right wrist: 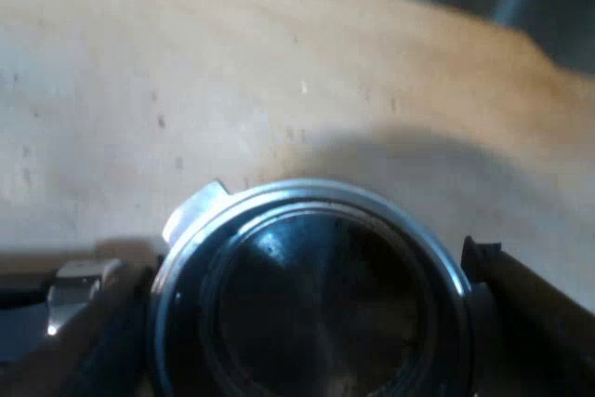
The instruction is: Put the handle in the coffee machine
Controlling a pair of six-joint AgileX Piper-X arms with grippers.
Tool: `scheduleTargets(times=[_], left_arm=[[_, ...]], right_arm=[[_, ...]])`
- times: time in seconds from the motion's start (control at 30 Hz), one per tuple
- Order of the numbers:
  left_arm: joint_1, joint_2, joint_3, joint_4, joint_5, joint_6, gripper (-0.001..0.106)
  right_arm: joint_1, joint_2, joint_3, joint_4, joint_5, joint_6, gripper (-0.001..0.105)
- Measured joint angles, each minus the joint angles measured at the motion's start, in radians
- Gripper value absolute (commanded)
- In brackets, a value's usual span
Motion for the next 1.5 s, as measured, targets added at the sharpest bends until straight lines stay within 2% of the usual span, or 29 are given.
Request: scheduleTargets(times=[0.07, 0.13, 0.2, 0.23, 0.4, 0.53, 0.77, 0.9, 1.2, 1.5], left_arm=[[0.0, 0.0, 0.0, -0.007, 0.0, 0.0, 0.092], [0.0, 0.0, 0.0, -0.007, -0.002, 0.051, 0.092], [0.0, 0.0, 0.0, -0.007, -0.002, 0.069, 0.092], [0.0, 0.0, 0.0, -0.007, -0.002, 0.08, 0.092], [0.0, 0.012, 0.0, -0.009, -0.019, 0.103, 0.092], [-0.006, 0.055, 0.0, -0.008, -0.02, 0.104, 0.092], [-0.08, 0.128, 0.0, -0.02, -0.03, 0.105, 0.092], [-0.081, 0.135, 0.004, -0.047, -0.075, 0.107, 0.092], [-0.081, 0.137, 0.058, -0.086, -0.08, 0.109, 0.092], [-0.081, 0.164, 0.058, -0.1, -0.081, 0.109, 0.092]], right_arm=[[0.0, -0.019, 0.005, 0.032, 0.0, 0.01, 0.0], [0.0, -0.057, 0.005, 0.086, -0.001, 0.057, 0.0], [0.0, -0.081, 0.005, 0.12, -0.001, 0.079, 0.0], [0.0, -0.11, 0.005, 0.157, -0.001, 0.112, 0.0], [0.0, -0.182, 0.005, 0.231, -0.001, 0.171, 0.0], [0.011, -0.233, 0.005, 0.265, -0.001, 0.177, 0.0], [0.053, -0.288, 0.005, 0.283, -0.005, 0.221, 0.0], [0.062, -0.306, 0.005, 0.286, -0.03, 0.23, 0.0], [0.062, -0.353, 0.005, 0.286, -0.056, 0.245, 0.0], [0.062, -0.353, 0.006, 0.286, -0.075, 0.245, 0.0]])
